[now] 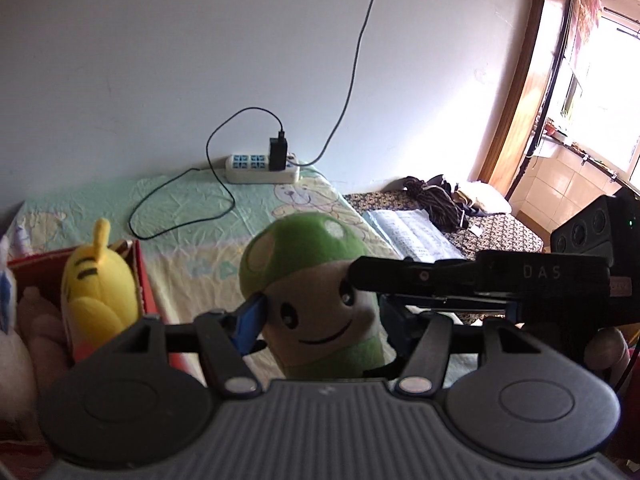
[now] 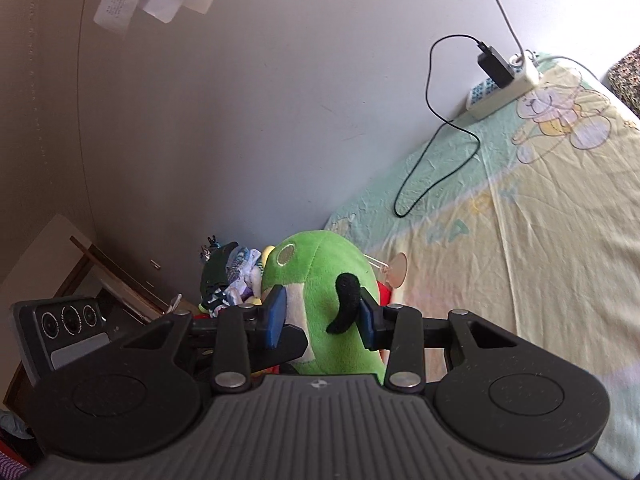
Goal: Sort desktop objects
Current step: 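Carry the green plush over the red box with the right gripper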
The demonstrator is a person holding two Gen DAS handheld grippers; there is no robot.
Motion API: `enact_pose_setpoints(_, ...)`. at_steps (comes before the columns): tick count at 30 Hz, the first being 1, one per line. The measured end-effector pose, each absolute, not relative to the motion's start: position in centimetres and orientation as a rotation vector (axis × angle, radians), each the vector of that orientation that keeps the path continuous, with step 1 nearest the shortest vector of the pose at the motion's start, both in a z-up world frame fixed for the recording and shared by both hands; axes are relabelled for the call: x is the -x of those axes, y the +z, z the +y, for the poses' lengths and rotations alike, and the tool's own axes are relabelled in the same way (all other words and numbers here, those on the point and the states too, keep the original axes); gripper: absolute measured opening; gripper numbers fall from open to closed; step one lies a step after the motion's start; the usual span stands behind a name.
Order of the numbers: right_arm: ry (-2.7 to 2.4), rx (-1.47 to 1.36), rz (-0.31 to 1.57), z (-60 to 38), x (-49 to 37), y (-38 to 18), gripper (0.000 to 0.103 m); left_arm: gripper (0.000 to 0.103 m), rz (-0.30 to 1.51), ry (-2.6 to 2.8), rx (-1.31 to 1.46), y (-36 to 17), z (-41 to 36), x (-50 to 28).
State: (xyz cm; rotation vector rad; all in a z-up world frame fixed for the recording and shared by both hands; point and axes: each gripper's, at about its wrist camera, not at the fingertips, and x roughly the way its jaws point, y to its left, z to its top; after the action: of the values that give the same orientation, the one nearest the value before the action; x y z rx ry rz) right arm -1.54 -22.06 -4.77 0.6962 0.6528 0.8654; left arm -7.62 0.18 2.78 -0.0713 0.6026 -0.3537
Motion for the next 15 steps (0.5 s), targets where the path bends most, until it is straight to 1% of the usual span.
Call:
enact_pose_setpoints(7, 0.967, -0.674, 0.573, -17.2, 1.5, -1.7, 0.04, 0.063, 0.492, -0.301, 0.077, 5.9, 5.6, 10.0)
enact_pose_setpoints(11, 1.014, -0.625, 0.535, -12.6, 1.4, 0.3, 0.04, 0.067, 0.429, -0.26, 0.069, 7.3, 10.5, 11.4)
enact_pose_setpoints(15, 1.039, -0.572, 0.508, -6.6, 1.9, 1.7, 0.04, 0.068, 0.425, -0.222, 0.078, 7.9, 16.1, 12.1)
